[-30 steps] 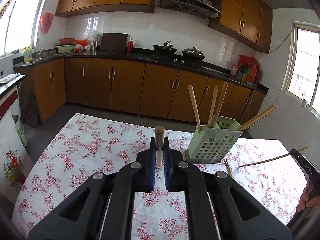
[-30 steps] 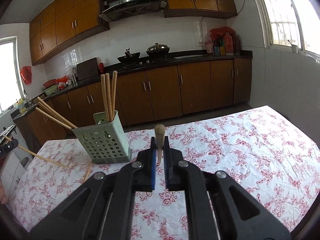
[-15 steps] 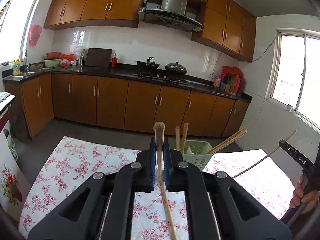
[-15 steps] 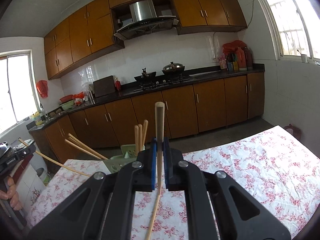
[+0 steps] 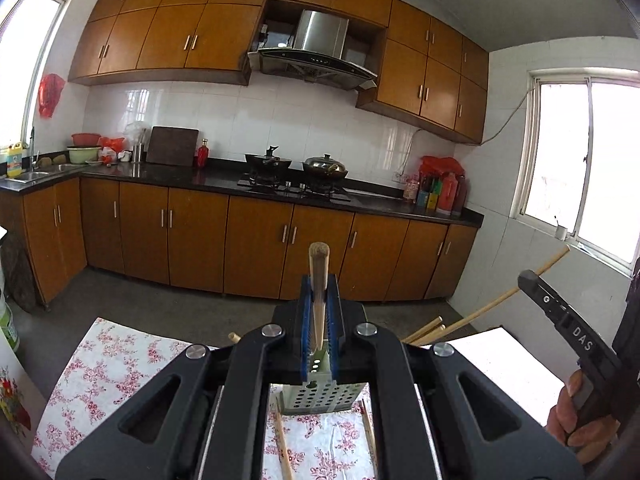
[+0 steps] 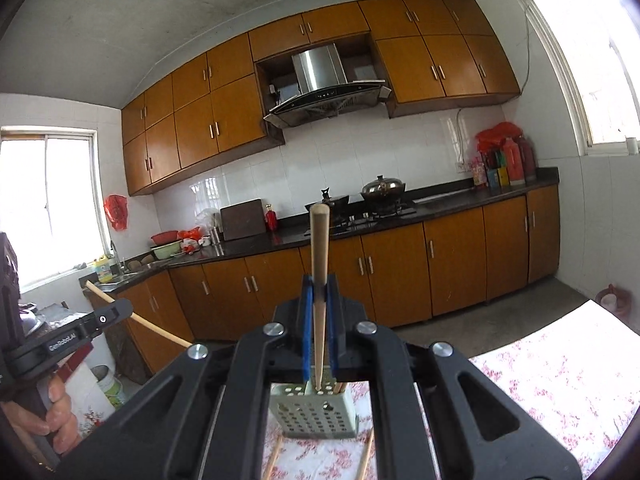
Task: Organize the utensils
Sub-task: 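Lift both held chopsticks upright and carry them above the green holder, then lower both chopsticks into the green holder and open both tools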
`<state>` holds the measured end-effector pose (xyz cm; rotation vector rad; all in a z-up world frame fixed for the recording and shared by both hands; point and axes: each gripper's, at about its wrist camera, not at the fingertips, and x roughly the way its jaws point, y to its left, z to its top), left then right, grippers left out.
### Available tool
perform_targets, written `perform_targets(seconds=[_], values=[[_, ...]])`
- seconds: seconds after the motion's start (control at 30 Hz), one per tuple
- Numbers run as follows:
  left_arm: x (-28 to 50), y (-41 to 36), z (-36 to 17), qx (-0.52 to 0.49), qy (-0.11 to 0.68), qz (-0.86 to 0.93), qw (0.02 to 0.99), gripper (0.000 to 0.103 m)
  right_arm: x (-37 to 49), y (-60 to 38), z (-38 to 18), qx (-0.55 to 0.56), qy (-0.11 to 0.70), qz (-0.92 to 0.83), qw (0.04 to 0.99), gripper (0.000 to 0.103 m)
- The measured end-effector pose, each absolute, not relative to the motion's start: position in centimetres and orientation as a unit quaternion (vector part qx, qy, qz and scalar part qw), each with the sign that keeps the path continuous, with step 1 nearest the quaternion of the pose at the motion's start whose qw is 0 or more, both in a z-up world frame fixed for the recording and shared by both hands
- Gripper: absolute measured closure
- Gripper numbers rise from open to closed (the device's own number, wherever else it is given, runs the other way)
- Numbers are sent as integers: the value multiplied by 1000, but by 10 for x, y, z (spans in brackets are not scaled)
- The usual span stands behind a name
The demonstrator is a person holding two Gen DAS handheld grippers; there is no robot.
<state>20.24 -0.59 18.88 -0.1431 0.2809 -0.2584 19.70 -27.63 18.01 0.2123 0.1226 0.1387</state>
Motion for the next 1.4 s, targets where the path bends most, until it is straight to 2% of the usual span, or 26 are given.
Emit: perform_targets(seconds=[0.13,0.33,0.57,0.67,0.87,1.13,1.27,1.4], values=[[220,-15,182,-63,162,-123,977,96,227,-262,174,86,65,58,992,95],[240,-22,169,-51,193,-119,973,96,273,-252,154,92,117,67,987,95],[256,-28,156,-42,213,-127,968,96,296,-246,133,91,147,67,983,95],[260,-31,152,-46,228,-123,965,96,302,-248,131,93,155,60,982,92],[256,-29,156,-57,224,-126,965,95,287,-259,129,105,147,51,982,82],[234,-17,166,-70,204,-117,969,95,242,-285,127,124,138,27,982,79],[214,-7,160,-67,200,-106,972,95,219,-298,103,124,166,8,978,78],[200,5,133,-62,226,-94,968,94,211,-304,53,119,236,1,964,78]])
